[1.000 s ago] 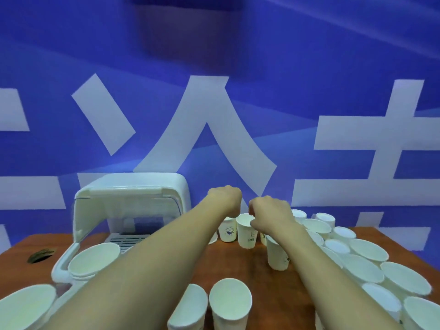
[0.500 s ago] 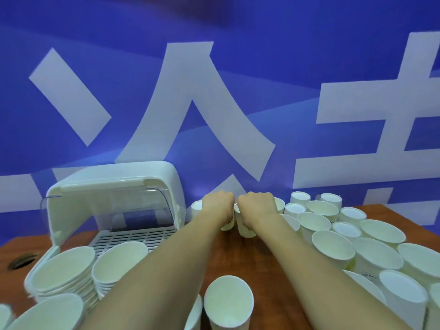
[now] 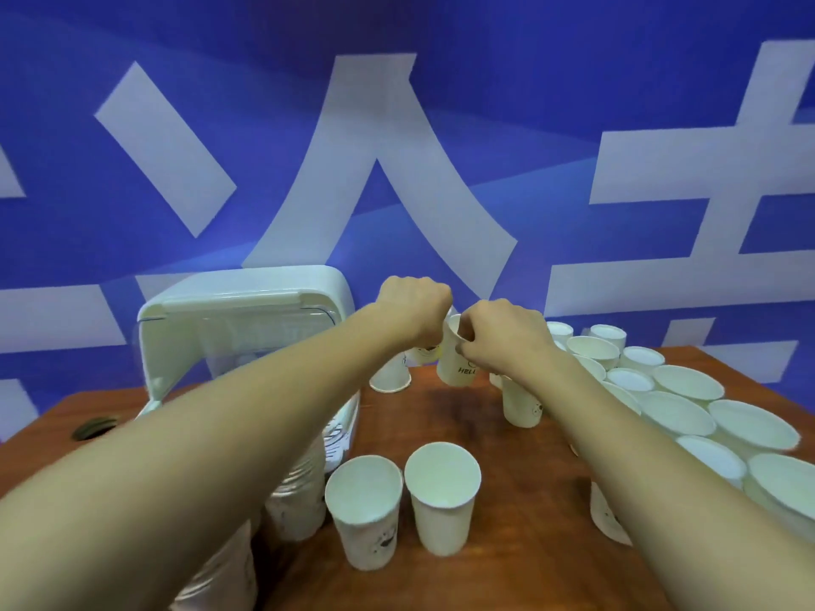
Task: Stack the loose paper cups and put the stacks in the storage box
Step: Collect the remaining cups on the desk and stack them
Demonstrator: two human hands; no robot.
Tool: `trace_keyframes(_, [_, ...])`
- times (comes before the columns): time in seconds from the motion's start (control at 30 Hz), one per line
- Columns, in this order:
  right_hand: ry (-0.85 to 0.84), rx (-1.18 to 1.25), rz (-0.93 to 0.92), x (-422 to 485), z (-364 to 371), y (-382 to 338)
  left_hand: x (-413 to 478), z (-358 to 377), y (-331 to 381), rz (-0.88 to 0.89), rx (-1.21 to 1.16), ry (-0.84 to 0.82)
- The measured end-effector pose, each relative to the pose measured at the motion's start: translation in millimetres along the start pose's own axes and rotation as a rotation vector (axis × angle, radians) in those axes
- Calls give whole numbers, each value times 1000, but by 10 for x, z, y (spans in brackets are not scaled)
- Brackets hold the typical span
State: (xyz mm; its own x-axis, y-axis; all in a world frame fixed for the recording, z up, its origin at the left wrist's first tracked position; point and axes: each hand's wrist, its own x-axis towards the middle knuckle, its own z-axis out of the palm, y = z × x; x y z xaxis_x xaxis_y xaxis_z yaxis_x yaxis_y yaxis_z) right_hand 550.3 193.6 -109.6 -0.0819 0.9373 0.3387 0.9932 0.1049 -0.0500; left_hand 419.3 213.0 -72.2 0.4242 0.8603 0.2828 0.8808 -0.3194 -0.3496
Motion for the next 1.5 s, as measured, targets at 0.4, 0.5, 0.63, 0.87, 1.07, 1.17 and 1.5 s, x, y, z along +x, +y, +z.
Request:
trace_keyframes(0.4, [163, 50, -191, -1099, -809, -308, -1426, -868, -229, 92, 27, 189])
trace_keyframes(0.5, [145, 52, -220, -1291, -843, -390, -1640, -868, -240, 100, 6, 138])
trace_keyframes(0.63, [139, 50, -226, -1457, -773, -462, -1828, -787, -218, 126, -25, 85])
trace_keyframes(0.87, [97, 56, -242, -1615, -580, -499, -1993, -581, -87, 134, 27, 38])
trace_keyframes(1.07, [50, 17, -260, -1686, -415, -493, -2037, -455, -44, 149, 4, -60])
trace_keyframes(1.17, [4, 24, -274, -1714, -312, -480, -2055, -355, -1, 159, -24, -131])
trace_keyframes(1.5, [-281, 192, -242, -1641, -91, -449, -1902, -16, 12, 207, -179, -279])
